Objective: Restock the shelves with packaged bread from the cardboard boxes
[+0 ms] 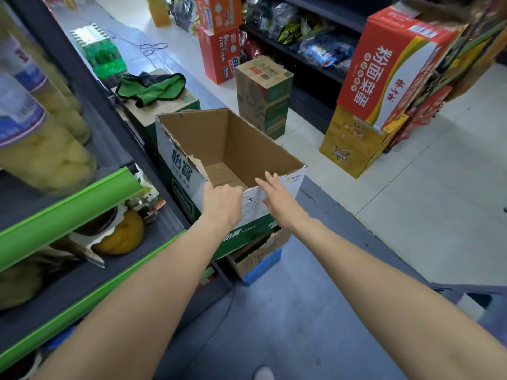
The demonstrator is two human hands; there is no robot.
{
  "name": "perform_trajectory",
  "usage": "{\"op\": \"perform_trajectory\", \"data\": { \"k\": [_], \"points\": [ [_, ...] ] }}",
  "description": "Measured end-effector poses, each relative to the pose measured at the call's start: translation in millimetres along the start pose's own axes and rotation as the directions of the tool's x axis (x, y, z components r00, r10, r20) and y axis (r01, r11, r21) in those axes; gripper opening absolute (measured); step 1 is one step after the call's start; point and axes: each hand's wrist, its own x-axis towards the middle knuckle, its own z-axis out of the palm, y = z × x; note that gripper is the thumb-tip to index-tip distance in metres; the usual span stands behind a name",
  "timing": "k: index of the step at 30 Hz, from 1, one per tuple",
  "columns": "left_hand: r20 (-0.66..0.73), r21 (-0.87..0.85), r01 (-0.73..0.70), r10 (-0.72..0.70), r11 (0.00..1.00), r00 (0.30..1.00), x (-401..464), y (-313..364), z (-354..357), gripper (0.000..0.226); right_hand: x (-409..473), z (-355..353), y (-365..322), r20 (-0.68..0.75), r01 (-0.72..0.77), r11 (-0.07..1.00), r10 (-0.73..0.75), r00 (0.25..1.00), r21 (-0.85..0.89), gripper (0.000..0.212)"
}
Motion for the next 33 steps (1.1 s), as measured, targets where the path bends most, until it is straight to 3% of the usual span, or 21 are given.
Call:
{"op": "perform_trajectory", "data": {
  "k": [6, 9, 13, 19, 26, 33],
  "points": [
    [0.011, -0.039, -0.017, 0.018, 0.999, 1.000, 2, 7, 17, 0.021, -2, 8, 6, -0.034, -0.143, 0.990, 0.143, 0.989, 0.005, 0.056],
    [0.039, -0.023, -0.044, 0.045, 0.999, 0.998, 4, 12, 30, 0.025, -8, 19, 6, -0.013, -0.164, 0.982, 0.166, 0.986, 0.095, 0.048],
    [0.058, -0.078, -0.108, 0.112, 0.991, 0.992, 9, 23, 40, 0.026, -15, 29, 20, 0.154, -0.254, 0.964, 0.241, 0.958, 0.074, 0.068],
    [0.030, -0.196, -0.150, 0.158, 0.969, 0.987, 14, 40, 50, 0.026, -29, 33, 48, 0.247, -0.321, 0.937, 0.281, 0.927, 0.138, 0.072],
    [-0.018, -0.109, -0.108, 0.106, 0.988, 0.994, 18, 47, 51, 0.026, -26, 33, 50, 0.225, -0.305, 0.937, 0.264, 0.938, 0.172, 0.072],
    [-0.117, -0.070, -0.079, 0.071, 0.994, 0.991, 5, 70, 32, 0.024, -60, -2, 42, 0.126, -0.287, 0.920, 0.262, 0.957, 0.269, 0.055]
  ]
}}
